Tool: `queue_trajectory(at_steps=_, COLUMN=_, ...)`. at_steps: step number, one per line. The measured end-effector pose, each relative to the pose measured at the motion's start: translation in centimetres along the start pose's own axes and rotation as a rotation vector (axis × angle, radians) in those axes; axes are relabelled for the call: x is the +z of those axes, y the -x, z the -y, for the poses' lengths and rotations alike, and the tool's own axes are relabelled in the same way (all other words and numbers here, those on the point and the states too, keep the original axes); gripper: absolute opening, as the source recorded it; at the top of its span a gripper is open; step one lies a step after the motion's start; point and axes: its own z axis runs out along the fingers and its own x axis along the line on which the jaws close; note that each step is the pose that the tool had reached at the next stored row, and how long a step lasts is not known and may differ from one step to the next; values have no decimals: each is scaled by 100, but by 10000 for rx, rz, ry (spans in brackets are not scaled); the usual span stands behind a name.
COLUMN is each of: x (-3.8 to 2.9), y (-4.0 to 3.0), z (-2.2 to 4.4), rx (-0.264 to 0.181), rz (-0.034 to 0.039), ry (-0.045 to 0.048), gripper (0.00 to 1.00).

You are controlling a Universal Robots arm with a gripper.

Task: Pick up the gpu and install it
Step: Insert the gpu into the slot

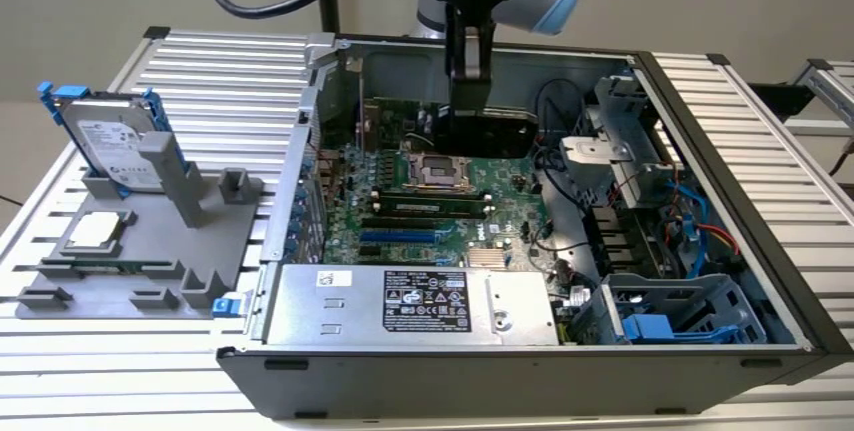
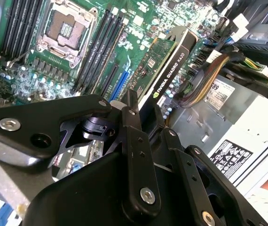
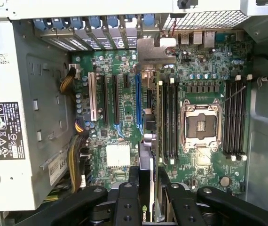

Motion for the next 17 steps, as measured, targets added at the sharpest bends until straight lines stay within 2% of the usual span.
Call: queue_trajectory(at_steps=17, x=17, y=0, z=-2, rx=0, rz=0, ry=0, gripper=0)
